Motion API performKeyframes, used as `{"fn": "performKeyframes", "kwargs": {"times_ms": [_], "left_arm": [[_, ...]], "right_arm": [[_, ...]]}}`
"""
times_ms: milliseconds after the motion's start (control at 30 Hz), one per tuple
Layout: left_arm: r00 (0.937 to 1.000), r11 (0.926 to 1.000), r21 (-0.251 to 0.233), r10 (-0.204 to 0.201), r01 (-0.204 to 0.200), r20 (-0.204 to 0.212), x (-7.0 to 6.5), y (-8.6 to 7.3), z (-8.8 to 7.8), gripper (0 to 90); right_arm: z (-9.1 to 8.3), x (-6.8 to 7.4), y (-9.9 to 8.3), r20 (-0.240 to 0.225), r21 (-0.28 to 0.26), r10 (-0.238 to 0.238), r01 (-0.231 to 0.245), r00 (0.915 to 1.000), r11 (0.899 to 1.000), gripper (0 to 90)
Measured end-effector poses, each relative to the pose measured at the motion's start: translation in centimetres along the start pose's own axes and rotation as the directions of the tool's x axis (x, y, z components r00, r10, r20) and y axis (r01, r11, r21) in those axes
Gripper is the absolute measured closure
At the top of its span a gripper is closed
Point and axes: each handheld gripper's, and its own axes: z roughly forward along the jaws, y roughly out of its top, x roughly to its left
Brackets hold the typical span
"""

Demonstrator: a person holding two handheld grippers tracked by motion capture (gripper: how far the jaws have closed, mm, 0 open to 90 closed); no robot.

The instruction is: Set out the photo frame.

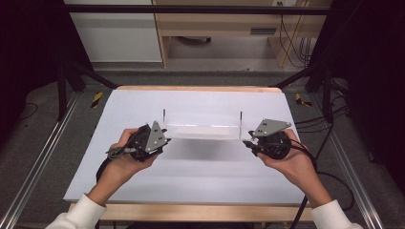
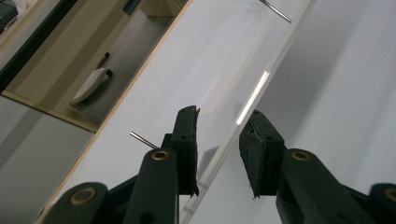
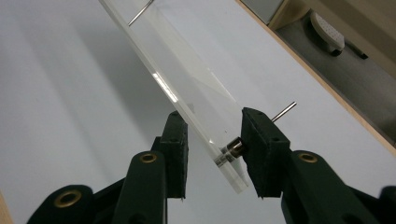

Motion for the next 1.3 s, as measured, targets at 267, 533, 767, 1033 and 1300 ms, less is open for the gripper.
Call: {"fn": "performKeyframes", "kwargs": {"times_ms": [267,533,767,1033,1300], "left_arm": [[0.9999,1.0000,0.007,-0.003,0.003,0.011,1.4,0.8,0.2,66.3],[0.9995,0.9998,0.017,-0.005,0.005,0.032,3.2,1.8,0.5,65.2],[0.9994,0.9999,0.015,-0.005,0.004,0.034,4.4,2.5,0.9,63.7],[0.9995,0.9999,0.012,-0.001,0.001,0.032,5.4,2.9,1.3,62.4],[0.9966,0.9900,-0.124,-0.073,0.068,-0.038,6.0,2.9,0.9,35.9]], "right_arm": [[0.1,-1.0,0.1,0.006,-0.061,0.006,-0.006,1.0000,0.998,62.0],[0.7,-2.3,0.0,0.037,-0.157,0.033,-0.026,0.9988,0.987,55.1],[1.7,-3.2,-0.7,0.070,-0.202,0.077,-0.061,0.9946,0.978,56.2],[2.0,-3.8,-0.7,0.077,-0.236,0.098,-0.078,0.9922,0.969,61.4],[2.2,-4.8,-0.1,0.069,-0.244,0.141,-0.120,0.9876,0.962,61.1]]}}
